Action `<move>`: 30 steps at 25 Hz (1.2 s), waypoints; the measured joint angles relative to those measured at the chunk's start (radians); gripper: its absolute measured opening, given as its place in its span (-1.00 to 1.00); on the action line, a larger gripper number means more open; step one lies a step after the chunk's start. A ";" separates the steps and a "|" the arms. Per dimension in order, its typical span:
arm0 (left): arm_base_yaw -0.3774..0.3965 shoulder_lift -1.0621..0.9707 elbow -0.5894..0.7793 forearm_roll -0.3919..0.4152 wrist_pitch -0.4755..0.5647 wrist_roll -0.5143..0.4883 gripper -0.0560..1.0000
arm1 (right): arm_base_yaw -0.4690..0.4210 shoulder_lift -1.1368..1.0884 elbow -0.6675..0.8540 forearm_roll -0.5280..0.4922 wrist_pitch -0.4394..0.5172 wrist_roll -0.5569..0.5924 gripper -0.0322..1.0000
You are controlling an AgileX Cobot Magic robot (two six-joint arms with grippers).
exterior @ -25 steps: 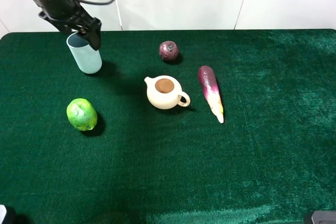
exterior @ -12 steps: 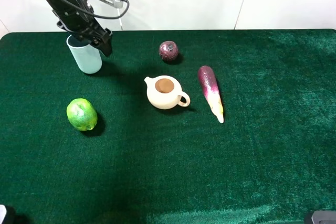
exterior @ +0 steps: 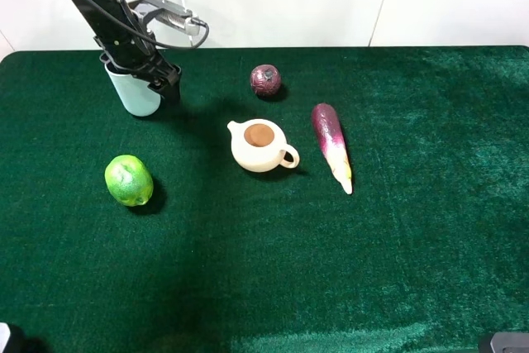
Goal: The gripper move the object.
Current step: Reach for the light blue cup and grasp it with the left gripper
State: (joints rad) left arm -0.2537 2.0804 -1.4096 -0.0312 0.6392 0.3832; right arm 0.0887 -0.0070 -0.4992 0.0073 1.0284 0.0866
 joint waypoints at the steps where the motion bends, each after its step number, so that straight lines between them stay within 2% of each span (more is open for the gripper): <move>1: 0.000 0.007 0.000 0.000 0.000 0.000 0.74 | 0.000 0.000 0.000 0.000 0.000 0.000 0.40; 7: 0.000 0.014 -0.001 0.000 -0.004 0.000 0.53 | 0.000 0.000 0.000 0.000 0.000 0.000 0.40; 22: -0.002 0.014 -0.003 0.005 -0.011 0.000 -0.70 | 0.000 0.000 0.000 0.000 0.000 0.000 0.40; 30: -0.002 0.014 -0.003 0.005 -0.011 0.000 -0.70 | 0.000 0.000 0.000 0.002 0.000 0.000 0.40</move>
State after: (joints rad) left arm -0.2555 2.0946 -1.4123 -0.0267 0.6286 0.3832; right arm 0.0887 -0.0070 -0.4992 0.0095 1.0284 0.0866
